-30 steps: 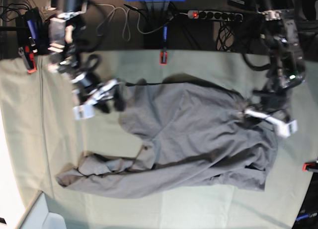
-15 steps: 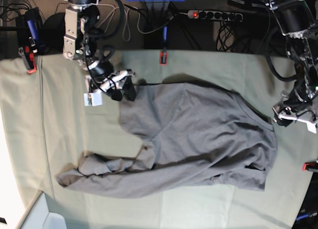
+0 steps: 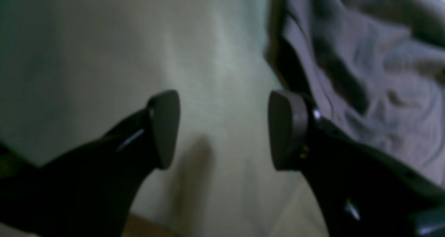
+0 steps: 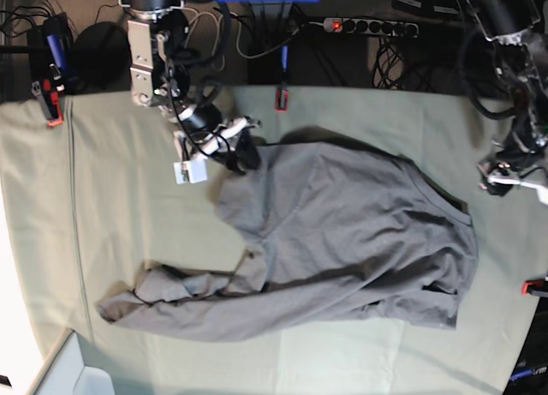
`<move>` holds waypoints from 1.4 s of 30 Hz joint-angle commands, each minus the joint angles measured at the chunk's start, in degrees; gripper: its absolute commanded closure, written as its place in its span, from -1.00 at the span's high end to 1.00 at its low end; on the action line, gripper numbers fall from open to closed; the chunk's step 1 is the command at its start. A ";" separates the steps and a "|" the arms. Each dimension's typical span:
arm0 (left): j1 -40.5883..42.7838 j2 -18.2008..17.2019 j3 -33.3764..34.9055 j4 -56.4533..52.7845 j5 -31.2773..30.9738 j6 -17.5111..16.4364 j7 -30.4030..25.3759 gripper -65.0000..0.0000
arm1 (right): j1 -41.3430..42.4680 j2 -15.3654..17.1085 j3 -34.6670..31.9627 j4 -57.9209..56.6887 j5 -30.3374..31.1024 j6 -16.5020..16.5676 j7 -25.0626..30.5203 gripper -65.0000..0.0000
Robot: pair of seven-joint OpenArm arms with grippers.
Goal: Layout the t-shirt on the table in an organized manner, then fold the t-shirt properly
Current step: 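Grasp the shirt collar side with the right gripper and the body with the left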
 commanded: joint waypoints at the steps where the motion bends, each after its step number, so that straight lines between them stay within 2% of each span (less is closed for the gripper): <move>1: -0.43 -0.82 -0.85 1.58 -0.33 -0.12 -0.51 0.19 | 0.19 0.02 -0.17 0.33 -0.48 -0.79 -0.88 -0.75; 2: -0.43 -0.82 -1.37 1.58 -0.33 -0.12 -0.51 0.18 | 0.63 0.11 -0.09 0.33 -0.48 -0.79 -0.96 -0.93; 3: -0.43 -0.82 -1.90 1.49 -0.33 -0.12 -0.51 0.18 | 0.81 0.11 0.00 0.15 -0.48 -0.79 -1.14 -1.00; 10: -0.52 -0.73 -1.90 1.58 -0.33 -0.12 -0.51 0.18 | -2.88 3.71 1.67 8.68 -0.31 -0.71 -0.88 -1.00; 15: -0.78 0.33 -1.90 1.58 -0.33 -0.12 -0.51 0.18 | -5.17 4.15 9.15 17.38 -0.31 -0.62 -0.88 -1.00; 19: -0.78 0.42 -1.90 1.58 -0.33 -0.12 -0.51 0.19 | -5.70 4.86 16.79 20.55 -0.48 2.72 -1.32 -1.00; 21: -0.78 1.21 -1.90 1.67 -0.33 -0.12 -0.51 0.19 | -5.52 5.65 20.31 20.63 -0.57 4.39 -1.32 -1.00; 24: -0.87 1.82 -1.90 1.67 -0.33 -0.12 -0.51 0.20 | -3.67 8.64 23.83 19.14 -0.66 6.15 -1.40 -1.00; 30: -2.10 5.60 -1.55 2.90 -0.33 -0.12 -0.94 0.20 | 0.55 16.20 31.04 11.75 -0.48 6.06 -1.14 -1.00; 34: -3.77 8.77 -1.37 3.25 -0.33 -0.12 -0.51 0.20 | 3.18 20.06 32.79 6.92 -0.48 6.06 -1.32 -1.00; 38: -4.82 11.23 2.67 3.34 -0.33 -0.12 -0.59 0.20 | 3.27 21.12 32.79 5.51 -0.48 6.06 -1.14 -1.00; 42: -4.82 12.37 8.91 3.34 -0.33 0.32 -1.12 0.20 | 2.92 19.80 32.71 5.16 -0.66 6.06 -1.05 -1.00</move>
